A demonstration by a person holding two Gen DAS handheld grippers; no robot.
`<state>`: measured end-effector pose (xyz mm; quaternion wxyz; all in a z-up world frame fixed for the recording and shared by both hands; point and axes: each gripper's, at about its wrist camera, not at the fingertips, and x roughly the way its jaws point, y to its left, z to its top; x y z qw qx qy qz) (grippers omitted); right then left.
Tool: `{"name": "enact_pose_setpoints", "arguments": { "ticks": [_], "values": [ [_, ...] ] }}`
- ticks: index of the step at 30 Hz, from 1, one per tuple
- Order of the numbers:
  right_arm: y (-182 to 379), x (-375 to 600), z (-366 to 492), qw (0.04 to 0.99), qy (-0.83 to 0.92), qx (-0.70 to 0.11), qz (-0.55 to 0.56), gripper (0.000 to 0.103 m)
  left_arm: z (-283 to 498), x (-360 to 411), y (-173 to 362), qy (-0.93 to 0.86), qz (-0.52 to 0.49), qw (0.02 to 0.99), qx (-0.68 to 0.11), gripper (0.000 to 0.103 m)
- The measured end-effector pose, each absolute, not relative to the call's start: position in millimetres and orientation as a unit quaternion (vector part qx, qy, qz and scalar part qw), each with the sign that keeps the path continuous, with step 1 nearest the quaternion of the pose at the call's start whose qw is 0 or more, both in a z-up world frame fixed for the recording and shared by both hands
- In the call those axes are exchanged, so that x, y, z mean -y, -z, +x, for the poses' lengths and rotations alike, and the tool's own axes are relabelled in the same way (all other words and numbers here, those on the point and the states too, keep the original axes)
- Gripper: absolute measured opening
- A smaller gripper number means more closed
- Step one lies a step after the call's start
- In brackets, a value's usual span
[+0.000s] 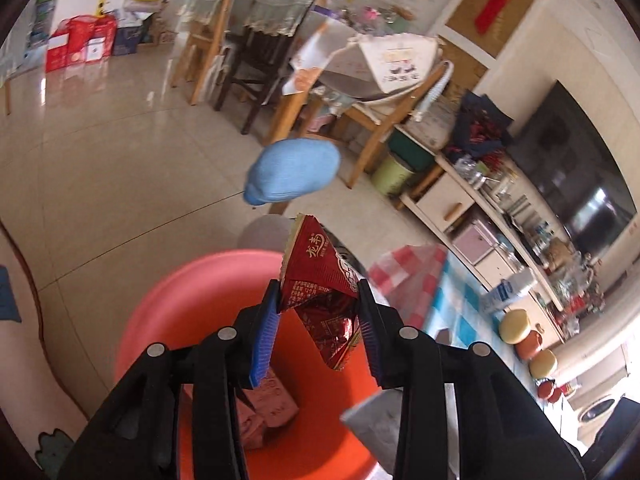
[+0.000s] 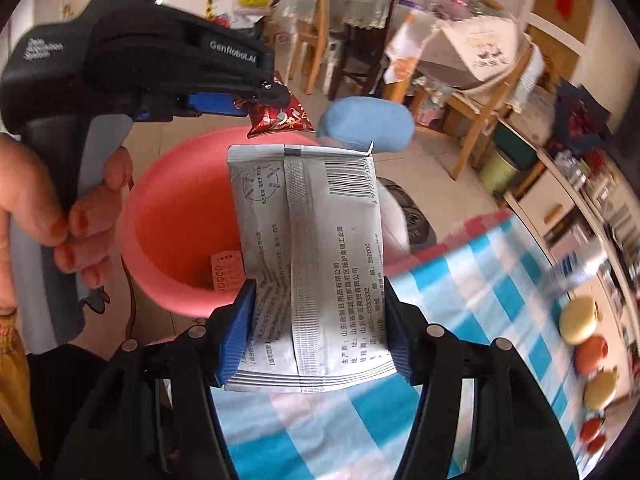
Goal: Collect trash
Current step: 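Carry both packets to the pink bucket and open both grippers, then return both tools from the bucket to the table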
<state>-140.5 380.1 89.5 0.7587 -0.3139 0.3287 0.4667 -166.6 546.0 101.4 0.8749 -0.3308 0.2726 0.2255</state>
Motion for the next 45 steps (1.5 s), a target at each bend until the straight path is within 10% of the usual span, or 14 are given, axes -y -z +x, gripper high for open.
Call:
{"name": "enact_pose_setpoints", "arguments": {
  "ticks": [8, 28, 45],
  "values": [
    [-72.2, -411.8, -150.4, 0.766, -0.462, -0.299, -0.33, 0.089, -176.7, -567.2, -89.0, -0.27, -0.337, 0.858, -0.277, 0.081],
    [-83.9, -211.2, -175.5, 0.865, -0.337, -0.347, -0.131, 0.095, -188.9, -488.8, -121.9, -0.229, -0.229, 0.938, -0.122, 0.088],
    [-86.4, -116.2, -184.7, 0.905, -0.284, -0.302, -0.096, 0.099, -198.8, -331.8, -133.7, -0.143, -0.071, 0.974, -0.158, 0.096]
  ]
}}
